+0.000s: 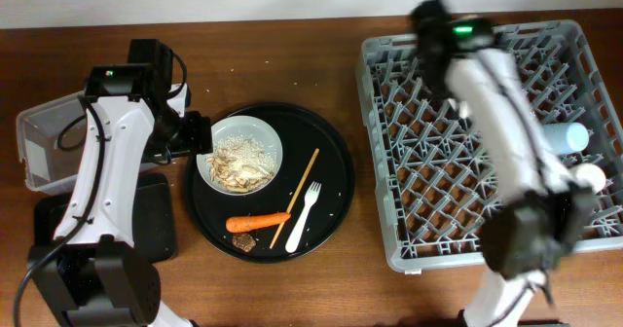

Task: Sort waste into correct bins and load items into the dishwasher rack

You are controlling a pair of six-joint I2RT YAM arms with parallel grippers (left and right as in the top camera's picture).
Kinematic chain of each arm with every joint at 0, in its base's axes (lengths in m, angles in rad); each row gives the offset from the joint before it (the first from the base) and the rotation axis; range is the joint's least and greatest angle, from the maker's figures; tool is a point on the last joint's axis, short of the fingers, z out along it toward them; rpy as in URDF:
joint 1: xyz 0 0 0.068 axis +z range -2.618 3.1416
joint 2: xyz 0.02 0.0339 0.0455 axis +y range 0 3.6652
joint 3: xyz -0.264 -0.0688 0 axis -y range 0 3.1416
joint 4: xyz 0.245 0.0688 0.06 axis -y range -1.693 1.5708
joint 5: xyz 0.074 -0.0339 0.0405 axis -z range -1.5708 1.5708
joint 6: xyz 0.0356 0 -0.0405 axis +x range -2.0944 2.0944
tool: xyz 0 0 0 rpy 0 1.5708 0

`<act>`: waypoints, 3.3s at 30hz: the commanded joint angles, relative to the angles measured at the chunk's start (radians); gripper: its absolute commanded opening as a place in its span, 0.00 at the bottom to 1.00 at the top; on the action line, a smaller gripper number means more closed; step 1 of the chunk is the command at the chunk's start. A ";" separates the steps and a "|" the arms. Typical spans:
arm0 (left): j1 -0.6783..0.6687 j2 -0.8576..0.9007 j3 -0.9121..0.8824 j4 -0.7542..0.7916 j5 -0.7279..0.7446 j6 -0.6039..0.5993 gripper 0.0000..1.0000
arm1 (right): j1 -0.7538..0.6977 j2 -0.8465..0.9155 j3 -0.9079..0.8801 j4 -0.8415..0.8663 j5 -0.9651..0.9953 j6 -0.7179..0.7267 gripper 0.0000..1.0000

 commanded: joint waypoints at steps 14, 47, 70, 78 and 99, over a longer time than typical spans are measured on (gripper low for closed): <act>-0.165 -0.022 -0.007 0.132 0.132 -0.033 0.99 | -0.059 -0.124 0.008 -0.225 -0.729 -0.439 0.99; 0.536 -0.069 -0.394 0.340 -0.129 -0.365 0.30 | -0.072 -0.124 0.008 -0.237 -0.695 -0.439 0.99; 0.688 -0.002 -0.647 0.945 -0.124 -0.463 0.01 | -0.072 -0.124 0.008 -0.233 -0.683 -0.439 0.99; 0.675 0.075 -0.647 1.154 0.057 -0.463 0.01 | -0.072 -0.124 0.008 -0.234 -0.683 -0.439 0.99; 0.602 -0.126 -0.607 0.966 0.064 -0.336 0.45 | -0.072 -0.124 0.008 -0.248 -0.683 -0.440 0.99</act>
